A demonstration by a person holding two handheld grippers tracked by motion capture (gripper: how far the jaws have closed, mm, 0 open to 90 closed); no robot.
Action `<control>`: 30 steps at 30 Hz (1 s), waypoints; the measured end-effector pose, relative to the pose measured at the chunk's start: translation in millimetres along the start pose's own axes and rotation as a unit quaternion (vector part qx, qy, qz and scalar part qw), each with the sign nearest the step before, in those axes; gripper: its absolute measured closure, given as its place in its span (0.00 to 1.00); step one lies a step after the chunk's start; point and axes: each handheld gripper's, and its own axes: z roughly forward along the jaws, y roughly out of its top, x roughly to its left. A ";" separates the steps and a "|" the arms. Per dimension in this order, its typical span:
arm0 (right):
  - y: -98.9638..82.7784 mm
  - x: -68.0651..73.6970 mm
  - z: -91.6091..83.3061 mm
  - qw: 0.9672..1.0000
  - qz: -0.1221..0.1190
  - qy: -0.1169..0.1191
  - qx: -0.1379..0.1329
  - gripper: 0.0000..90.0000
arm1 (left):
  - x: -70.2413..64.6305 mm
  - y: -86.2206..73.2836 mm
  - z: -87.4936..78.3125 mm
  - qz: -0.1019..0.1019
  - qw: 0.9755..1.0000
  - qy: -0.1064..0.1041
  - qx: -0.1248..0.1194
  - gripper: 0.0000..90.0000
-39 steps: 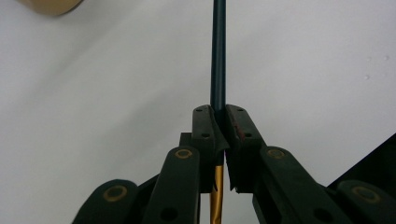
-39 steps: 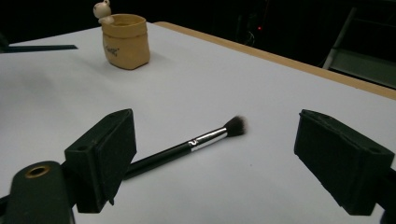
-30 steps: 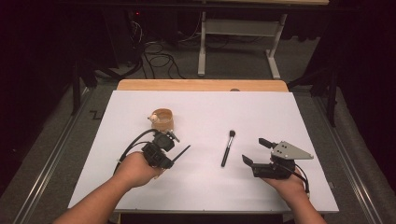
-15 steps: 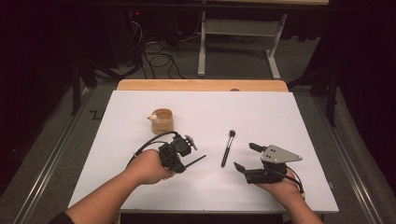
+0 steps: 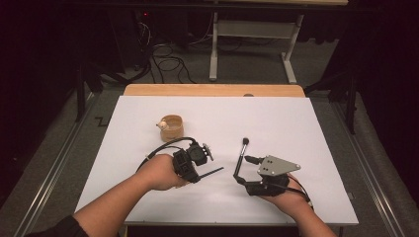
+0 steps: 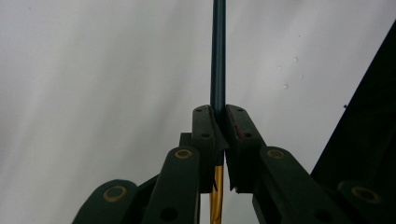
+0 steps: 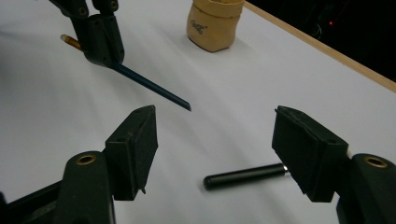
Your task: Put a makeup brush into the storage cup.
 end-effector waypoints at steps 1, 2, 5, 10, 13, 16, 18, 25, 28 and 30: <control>2.5 2.1 0.8 1.000 -0.004 0.001 0.003 0.37 | 0.1 -1.1 -0.8 0.003 1.000 -0.002 0.000 0.92; 5.1 3.7 1.9 1.000 -0.008 0.007 0.002 0.38 | 0.1 -2.1 -1.6 0.007 1.000 -0.004 0.000 0.92; 13.9 7.3 5.2 0.999 -0.029 0.015 0.001 0.41 | -1.7 -4.0 -2.8 0.014 1.000 -0.002 0.000 0.92; 27.9 13.4 11.8 0.998 -0.055 0.018 0.007 0.46 | -6.3 -4.3 -2.6 0.026 1.000 -0.001 0.002 0.92; 31.3 16.0 15.9 0.997 -0.067 0.024 0.018 0.47 | -8.1 -4.8 -2.0 0.034 0.999 -0.002 0.003 0.92; 29.7 18.1 19.3 0.995 -0.087 0.028 0.031 0.49 | -9.8 -5.1 -0.5 0.034 0.999 0.001 0.002 0.92; 27.4 18.6 20.9 0.993 -0.098 0.037 0.044 0.51 | -10.0 -5.1 0.4 0.039 0.999 0.002 0.007 0.92; 23.5 26.7 26.1 0.987 -0.149 0.026 0.062 0.52 | -13.3 -4.4 2.9 0.037 0.999 0.003 0.009 0.92; 19.9 30.5 25.7 0.983 -0.171 0.014 0.062 0.53 | -12.2 -4.5 2.3 0.043 0.999 0.004 0.017 0.92; 15.8 32.3 26.0 0.981 -0.183 0.011 0.064 0.55 | -12.1 -4.0 1.7 0.048 0.999 0.003 0.023 0.92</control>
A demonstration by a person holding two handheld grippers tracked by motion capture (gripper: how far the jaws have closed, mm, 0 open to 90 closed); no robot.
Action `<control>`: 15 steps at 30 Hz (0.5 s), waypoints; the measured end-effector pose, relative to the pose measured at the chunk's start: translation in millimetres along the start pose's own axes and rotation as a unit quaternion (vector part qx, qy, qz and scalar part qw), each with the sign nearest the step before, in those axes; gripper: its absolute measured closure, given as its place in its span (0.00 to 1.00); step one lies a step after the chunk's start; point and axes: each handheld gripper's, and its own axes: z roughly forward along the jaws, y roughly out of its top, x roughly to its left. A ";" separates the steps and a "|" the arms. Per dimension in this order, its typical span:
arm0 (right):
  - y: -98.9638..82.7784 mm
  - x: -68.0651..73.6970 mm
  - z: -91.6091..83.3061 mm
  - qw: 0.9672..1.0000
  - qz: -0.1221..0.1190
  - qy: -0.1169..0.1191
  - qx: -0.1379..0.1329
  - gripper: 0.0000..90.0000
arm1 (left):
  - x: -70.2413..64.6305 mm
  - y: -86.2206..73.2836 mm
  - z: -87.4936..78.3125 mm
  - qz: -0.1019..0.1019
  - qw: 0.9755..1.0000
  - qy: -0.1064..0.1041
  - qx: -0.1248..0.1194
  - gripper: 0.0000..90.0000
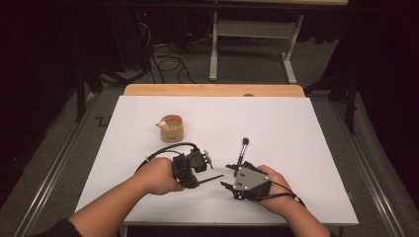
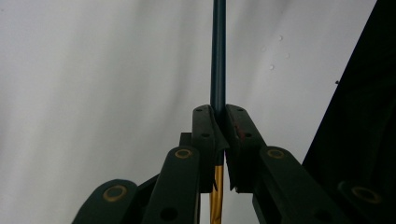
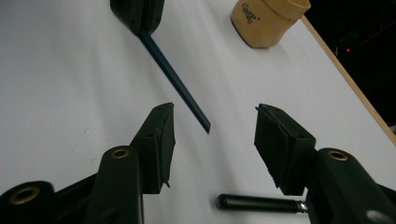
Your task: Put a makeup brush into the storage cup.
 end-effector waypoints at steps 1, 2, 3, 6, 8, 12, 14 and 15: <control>-1.9 1.4 1.1 1.000 -0.010 -0.002 0.002 0.55 | -0.2 0.2 0.2 0.000 1.000 -0.001 0.001 0.92; -3.0 3.1 1.6 1.000 -0.015 -0.004 0.009 0.56 | -0.5 0.5 0.4 -0.001 1.000 -0.002 0.002 0.92; -4.0 4.4 2.2 1.000 -0.020 -0.004 0.013 0.56 | -0.8 0.6 1.0 -0.002 1.000 -0.002 0.002 0.92; -4.3 6.9 3.7 0.999 -0.036 -0.002 0.015 0.60 | -1.8 1.6 2.0 -0.007 1.000 -0.007 0.002 0.92; -4.0 7.4 4.1 0.999 -0.046 0.003 0.016 0.62 | -2.6 2.2 2.2 -0.007 1.000 -0.008 0.002 0.92; -4.1 9.0 5.4 0.999 -0.048 -0.001 0.022 0.63 | -4.9 3.3 2.7 -0.007 1.000 -0.013 0.005 0.92; -3.8 9.9 6.0 0.998 -0.056 0.002 0.025 0.65 | -6.3 4.2 2.9 -0.009 1.000 -0.014 0.010 0.92; -3.2 10.0 6.4 0.998 -0.063 0.005 0.026 0.66 | -6.6 4.6 3.1 -0.010 1.000 -0.016 0.010 0.92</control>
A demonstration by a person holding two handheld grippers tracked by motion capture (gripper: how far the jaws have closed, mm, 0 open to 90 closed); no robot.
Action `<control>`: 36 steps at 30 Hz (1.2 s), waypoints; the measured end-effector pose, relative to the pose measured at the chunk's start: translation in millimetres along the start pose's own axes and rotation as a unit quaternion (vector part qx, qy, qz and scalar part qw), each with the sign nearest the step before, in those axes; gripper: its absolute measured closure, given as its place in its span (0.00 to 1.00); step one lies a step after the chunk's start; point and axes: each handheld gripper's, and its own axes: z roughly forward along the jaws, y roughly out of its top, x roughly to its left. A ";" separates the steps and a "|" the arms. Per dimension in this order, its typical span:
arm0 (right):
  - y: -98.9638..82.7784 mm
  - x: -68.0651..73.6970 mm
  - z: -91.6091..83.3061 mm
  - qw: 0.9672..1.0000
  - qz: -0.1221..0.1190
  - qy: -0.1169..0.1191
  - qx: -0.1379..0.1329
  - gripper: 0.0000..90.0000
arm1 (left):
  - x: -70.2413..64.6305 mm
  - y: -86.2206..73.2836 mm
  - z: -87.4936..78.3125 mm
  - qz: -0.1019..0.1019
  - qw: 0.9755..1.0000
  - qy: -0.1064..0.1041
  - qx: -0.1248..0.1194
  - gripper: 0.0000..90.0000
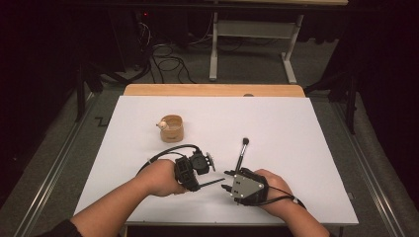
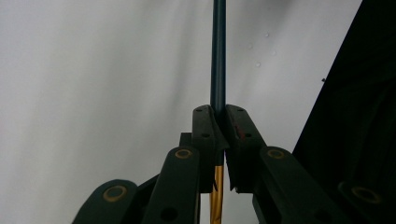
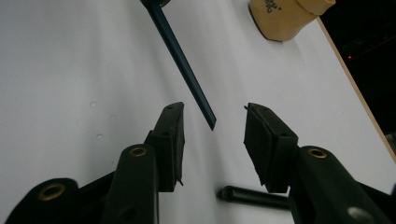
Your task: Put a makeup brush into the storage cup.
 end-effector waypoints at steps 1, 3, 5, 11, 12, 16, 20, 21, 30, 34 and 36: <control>0.6 1.7 0.0 1.000 0.001 -0.005 0.003 0.67 | -0.4 0.5 0.0 -0.001 1.000 -0.001 0.001 0.92; 2.5 3.6 0.7 1.000 -0.016 -0.003 0.011 0.68 | -1.2 1.3 -0.2 -0.002 1.000 -0.002 0.001 0.92; 4.5 5.7 2.0 1.000 -0.026 0.000 0.012 0.69 | -1.7 2.1 -1.1 -0.003 1.000 -0.003 0.004 0.92; 7.0 6.0 4.6 0.998 -0.059 0.003 0.015 0.73 | -2.0 4.3 -2.1 -0.006 1.000 -0.003 0.018 0.92; 7.4 5.5 4.6 0.998 -0.060 0.004 0.017 0.74 | -2.2 4.7 -1.8 -0.006 1.000 -0.004 0.019 0.92; 9.3 4.2 5.6 0.997 -0.069 0.009 0.017 0.76 | -3.6 7.3 -0.2 -0.001 1.000 -0.008 0.023 0.92; 11.4 6.4 8.0 0.996 -0.087 0.013 0.022 0.78 | -4.7 9.8 0.4 0.001 1.000 -0.009 0.024 0.92; 11.5 6.6 8.6 0.996 -0.090 0.015 0.023 0.78 | -4.9 10.2 0.2 0.002 1.000 -0.009 0.023 0.92; 10.3 4.0 10.7 0.994 -0.102 0.023 0.025 0.84 | -5.4 12.0 -2.7 0.005 1.000 -0.012 0.025 0.92; 10.9 5.4 10.7 0.994 -0.105 0.024 0.028 0.85 | -6.1 12.5 -2.5 0.007 1.000 -0.014 0.025 0.92; 11.2 5.0 11.2 0.993 -0.108 0.026 0.026 0.86 | -6.3 12.7 -2.6 0.007 1.000 -0.014 0.025 0.92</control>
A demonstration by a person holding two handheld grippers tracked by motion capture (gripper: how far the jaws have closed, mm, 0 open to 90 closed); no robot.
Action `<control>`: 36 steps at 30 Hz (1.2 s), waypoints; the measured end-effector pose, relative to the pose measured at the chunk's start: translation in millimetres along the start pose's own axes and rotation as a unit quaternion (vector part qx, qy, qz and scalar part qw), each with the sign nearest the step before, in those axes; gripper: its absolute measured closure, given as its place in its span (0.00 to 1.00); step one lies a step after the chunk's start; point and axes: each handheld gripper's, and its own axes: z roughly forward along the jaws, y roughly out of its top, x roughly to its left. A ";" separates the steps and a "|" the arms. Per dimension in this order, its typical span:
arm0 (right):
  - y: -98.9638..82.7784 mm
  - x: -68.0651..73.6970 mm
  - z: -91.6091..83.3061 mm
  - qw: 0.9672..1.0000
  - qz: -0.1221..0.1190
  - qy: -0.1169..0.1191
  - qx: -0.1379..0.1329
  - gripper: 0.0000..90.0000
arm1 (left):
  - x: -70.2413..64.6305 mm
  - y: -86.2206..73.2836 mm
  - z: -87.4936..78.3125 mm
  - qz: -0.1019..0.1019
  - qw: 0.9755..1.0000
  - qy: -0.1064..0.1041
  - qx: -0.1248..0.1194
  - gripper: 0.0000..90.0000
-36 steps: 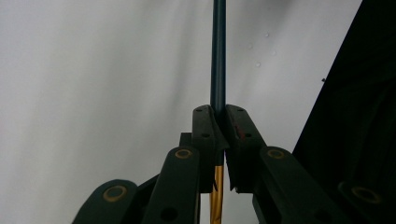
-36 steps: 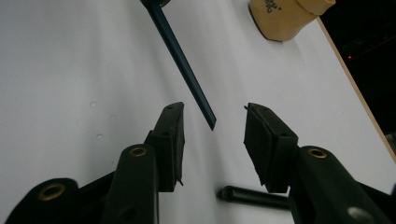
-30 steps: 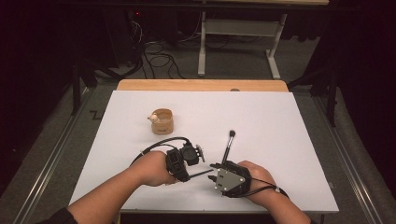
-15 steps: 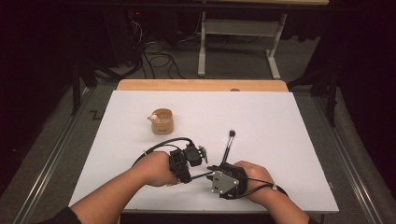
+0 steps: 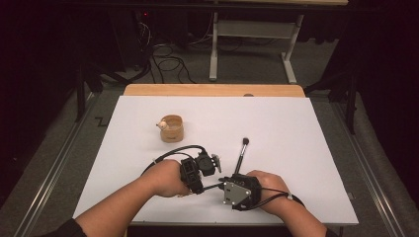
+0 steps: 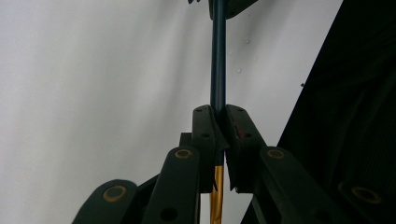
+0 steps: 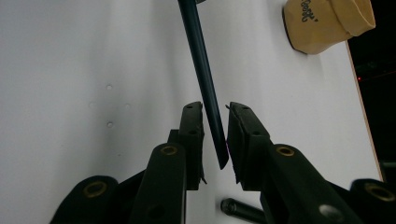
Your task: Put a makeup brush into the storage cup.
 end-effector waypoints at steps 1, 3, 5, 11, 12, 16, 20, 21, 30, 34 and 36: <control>0.0 0.0 0.0 1.000 0.000 0.001 0.000 0.86 | 0.1 0.0 -0.1 0.000 1.000 0.000 0.000 0.92; 0.0 -0.1 0.2 1.000 0.001 0.003 0.001 0.87 | 0.4 0.3 -0.4 0.000 1.000 0.000 -0.001 0.92; -0.3 -0.4 0.3 1.000 0.002 0.004 0.002 0.88 | 0.3 0.6 -0.7 0.000 1.000 0.000 -0.002 0.92; -1.1 -0.8 0.1 1.000 -0.002 0.002 0.002 0.91 | 0.7 0.6 -1.9 0.000 1.000 -0.001 -0.006 0.92; -1.1 -0.7 0.2 1.000 -0.004 0.003 0.002 0.91 | 0.7 0.6 -2.1 -0.001 1.000 -0.001 -0.007 0.92; -1.0 0.7 -0.1 1.000 -0.007 0.003 0.006 0.93 | 1.0 0.3 -2.9 -0.001 1.000 -0.001 -0.008 0.92; -0.7 1.6 -0.5 1.000 -0.018 0.004 0.002 0.95 | 1.9 -0.6 -3.5 -0.003 1.000 0.006 -0.009 0.90; -0.5 1.4 -0.8 1.000 -0.022 0.005 0.002 0.96 | 2.3 -0.9 -3.8 -0.004 1.000 0.008 -0.009 0.89; -0.9 0.2 -1.8 1.000 -0.025 0.007 -0.005 0.97 | 3.6 -1.6 -4.6 -0.010 1.000 0.008 -0.014 0.86; -1.3 0.4 -2.3 1.000 -0.024 0.007 -0.006 0.97 | 3.3 -1.1 -4.3 -0.010 1.000 0.008 -0.014 0.83; -1.4 0.0 -2.6 1.000 -0.025 0.008 -0.009 0.97 | 3.5 -1.1 -4.4 -0.012 1.000 0.008 -0.014 0.82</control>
